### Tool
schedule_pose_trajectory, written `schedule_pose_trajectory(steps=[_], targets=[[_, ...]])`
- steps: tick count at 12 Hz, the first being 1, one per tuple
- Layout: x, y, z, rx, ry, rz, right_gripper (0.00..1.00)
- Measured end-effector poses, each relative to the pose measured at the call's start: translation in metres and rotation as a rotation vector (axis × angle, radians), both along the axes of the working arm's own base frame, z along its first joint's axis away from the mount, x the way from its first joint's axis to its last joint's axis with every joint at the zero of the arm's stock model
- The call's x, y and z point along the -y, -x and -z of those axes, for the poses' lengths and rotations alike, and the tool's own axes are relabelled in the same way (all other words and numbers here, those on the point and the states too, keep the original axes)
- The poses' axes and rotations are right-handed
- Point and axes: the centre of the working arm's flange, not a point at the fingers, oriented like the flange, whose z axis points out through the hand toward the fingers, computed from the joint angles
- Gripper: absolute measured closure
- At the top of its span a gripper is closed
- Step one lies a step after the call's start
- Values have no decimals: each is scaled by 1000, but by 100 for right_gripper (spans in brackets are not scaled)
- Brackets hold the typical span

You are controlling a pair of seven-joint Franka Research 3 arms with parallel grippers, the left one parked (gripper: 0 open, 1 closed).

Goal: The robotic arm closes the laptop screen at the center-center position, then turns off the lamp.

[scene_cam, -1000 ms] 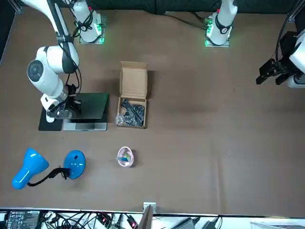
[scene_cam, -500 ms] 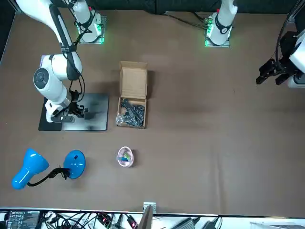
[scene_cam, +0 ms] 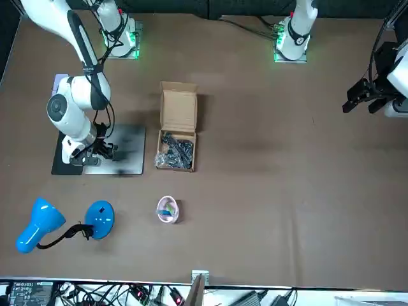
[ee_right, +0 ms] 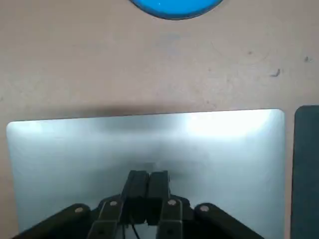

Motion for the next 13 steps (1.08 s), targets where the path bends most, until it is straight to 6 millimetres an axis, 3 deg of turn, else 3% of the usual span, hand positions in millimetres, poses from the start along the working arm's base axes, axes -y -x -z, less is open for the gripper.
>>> schedule_pose_trajectory(steps=[6,13], targets=[[-2,-19,-22,34,-3,-1,98],[-12,-48,-66,47,-5,-13,98]])
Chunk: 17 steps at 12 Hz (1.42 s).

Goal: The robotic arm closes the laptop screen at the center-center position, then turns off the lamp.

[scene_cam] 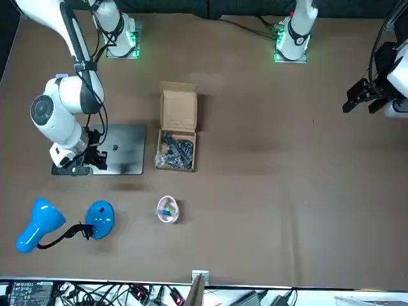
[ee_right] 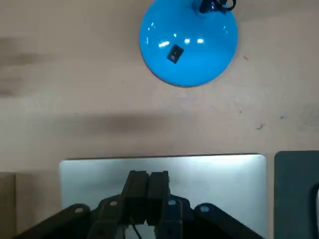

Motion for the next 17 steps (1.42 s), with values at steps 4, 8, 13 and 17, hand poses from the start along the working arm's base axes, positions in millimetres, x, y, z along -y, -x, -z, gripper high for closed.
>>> schedule_pose_trajectory(steps=[4,8,13,17], targets=[[-26,-3,-9,21,17,40,98],[-65,-1,-27,13,133,76,98],[-104,-6,-61,55,304,106,98],[-127,-3,-43,121,412,129,98]])
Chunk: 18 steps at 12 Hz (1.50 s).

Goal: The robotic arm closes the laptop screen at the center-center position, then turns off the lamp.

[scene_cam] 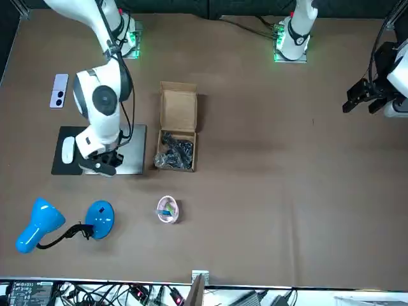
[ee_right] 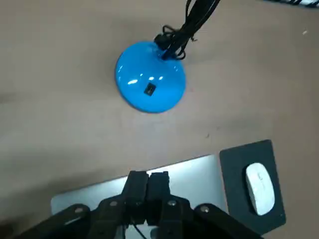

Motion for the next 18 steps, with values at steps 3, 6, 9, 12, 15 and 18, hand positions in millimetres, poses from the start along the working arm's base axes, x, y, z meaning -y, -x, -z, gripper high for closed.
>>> schedule_pose_trajectory(steps=[3,6,9,12,15,18], targets=[[-8,-8,16,51,67,10,98],[-14,-23,26,75,112,-25,98],[-24,-45,36,96,119,-38,98],[-18,-65,45,112,122,-26,98],[-7,-80,59,133,107,-31,98],[10,-90,77,155,74,-40,98]])
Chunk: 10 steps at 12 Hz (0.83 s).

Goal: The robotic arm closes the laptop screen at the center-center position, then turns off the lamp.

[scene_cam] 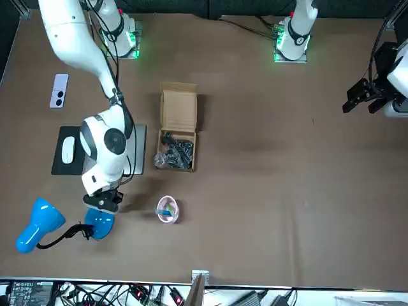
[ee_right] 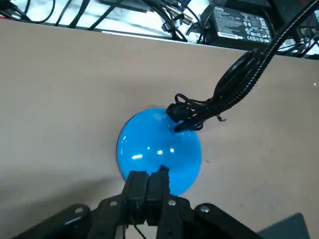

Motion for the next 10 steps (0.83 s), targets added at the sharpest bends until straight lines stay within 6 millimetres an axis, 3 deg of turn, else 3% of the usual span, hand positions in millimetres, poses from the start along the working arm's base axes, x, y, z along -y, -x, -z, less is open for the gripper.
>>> schedule_pose_trajectory(steps=[4,10], targets=[[23,-7,17,1,-18,12,98],[33,-12,29,24,-57,-3,98]])
